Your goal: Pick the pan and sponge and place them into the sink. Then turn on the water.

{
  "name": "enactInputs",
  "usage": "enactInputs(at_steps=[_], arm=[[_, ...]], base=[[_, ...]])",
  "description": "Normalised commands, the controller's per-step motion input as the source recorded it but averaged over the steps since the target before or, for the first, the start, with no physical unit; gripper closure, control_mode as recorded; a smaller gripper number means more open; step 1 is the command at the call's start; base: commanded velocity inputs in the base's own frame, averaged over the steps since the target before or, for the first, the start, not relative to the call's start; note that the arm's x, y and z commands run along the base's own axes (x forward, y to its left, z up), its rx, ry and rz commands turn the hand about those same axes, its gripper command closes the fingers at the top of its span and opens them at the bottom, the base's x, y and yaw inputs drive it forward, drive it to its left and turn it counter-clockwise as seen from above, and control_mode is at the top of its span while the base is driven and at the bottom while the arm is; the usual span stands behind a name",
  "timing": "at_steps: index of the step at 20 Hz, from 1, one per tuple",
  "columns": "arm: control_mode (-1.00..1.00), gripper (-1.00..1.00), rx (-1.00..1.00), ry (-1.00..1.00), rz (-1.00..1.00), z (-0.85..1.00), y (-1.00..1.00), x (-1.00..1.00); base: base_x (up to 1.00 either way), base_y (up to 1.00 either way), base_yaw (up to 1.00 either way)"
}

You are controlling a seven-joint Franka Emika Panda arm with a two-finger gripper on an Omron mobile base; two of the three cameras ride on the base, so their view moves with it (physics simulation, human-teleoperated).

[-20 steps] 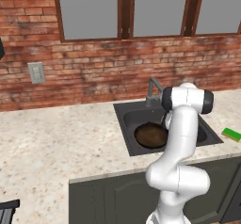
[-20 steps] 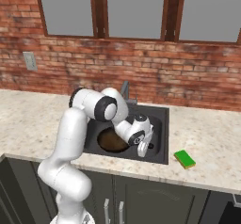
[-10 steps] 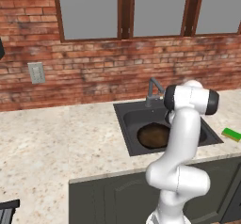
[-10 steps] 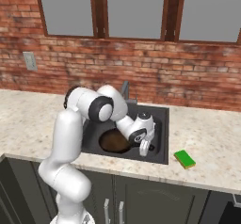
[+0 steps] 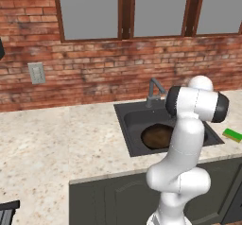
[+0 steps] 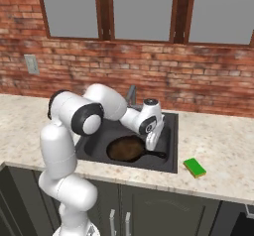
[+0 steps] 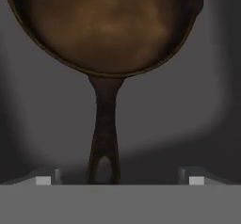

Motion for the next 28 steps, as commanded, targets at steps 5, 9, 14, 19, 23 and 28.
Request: enactInputs(at_steps=[5,9,14,19,23,28], arm=[[-1.0,-1.0,0.03,0.1,-0.09,0.48,0.0,-0.01],[-1.0,-1.0,0.15,0.02,-0.11,0.45,-0.16,-0.42],[-1.0,-1.0,0.16,0.02,-0.25,0.3,-0.49,-0.78],[-1.0,-1.0,0.06,0.02,-0.35,0.04,-0.48,-0.75],[-1.0,-1.0,0.0,0.11,-0.38,0.0,-0.09,-0.22],[-1.0,-1.0,-0.01,0.07,-0.24,-0.11,-0.02,0.0]], base=[[0.0,0.0,0.0],[0.0,0.0,0.0],[0.0,0.0,0.0],[0.0,0.0,0.0],[0.0,0.0,0.0],[0.0,0.0,0.0]])
